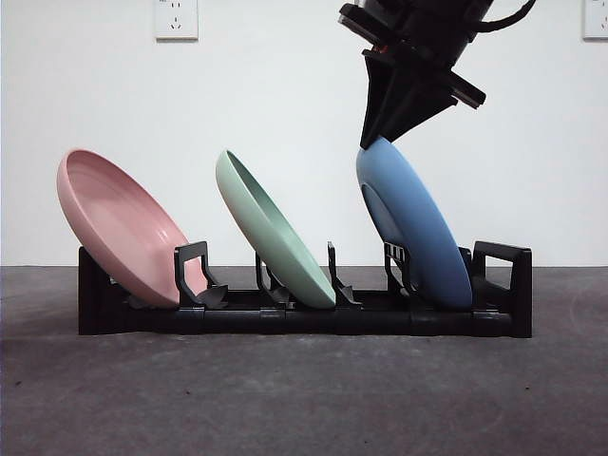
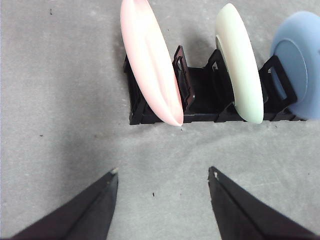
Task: Place the plate
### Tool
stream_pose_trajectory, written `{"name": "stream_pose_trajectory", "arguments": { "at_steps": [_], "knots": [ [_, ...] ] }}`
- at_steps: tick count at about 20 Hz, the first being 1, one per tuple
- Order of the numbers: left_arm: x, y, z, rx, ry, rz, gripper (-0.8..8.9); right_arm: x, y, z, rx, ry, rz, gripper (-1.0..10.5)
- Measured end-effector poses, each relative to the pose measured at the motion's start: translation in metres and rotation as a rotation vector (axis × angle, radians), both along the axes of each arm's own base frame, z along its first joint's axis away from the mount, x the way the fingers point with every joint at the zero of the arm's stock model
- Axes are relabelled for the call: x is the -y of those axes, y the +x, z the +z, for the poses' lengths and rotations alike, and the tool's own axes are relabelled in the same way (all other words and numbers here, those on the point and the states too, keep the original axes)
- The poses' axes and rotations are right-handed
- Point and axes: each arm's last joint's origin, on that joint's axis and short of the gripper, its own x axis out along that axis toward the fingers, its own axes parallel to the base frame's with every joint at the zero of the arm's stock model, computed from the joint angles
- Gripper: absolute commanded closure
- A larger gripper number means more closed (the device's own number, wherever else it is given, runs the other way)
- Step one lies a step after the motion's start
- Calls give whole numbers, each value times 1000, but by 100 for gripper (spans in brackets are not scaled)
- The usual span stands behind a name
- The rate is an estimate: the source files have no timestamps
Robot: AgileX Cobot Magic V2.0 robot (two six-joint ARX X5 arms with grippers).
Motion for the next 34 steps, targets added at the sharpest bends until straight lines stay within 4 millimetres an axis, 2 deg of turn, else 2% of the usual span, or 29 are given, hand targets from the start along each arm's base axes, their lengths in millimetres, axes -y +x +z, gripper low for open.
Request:
{"name": "stream_pose_trajectory", "arguments": {
  "at_steps": [8,18,21,27,30,34],
  "knots": [
    [0,0,0,0,0,0,524,-1,-3,4,-31,76,41,930],
    [0,0,0,0,0,0,524,16,-43,68,126,186,64,930],
    [0,0,0,1,0,0,524,25,-67,91,203,210,77,930],
    [0,0,0,1,0,0,524,36,-134,123,407,79,97,930],
    [0,0,0,6,0,0,524,40,-165,117,474,36,106,930],
    [0,1,2,25,-1,0,524,39,-198,79,473,-71,151,930]
  ]
}}
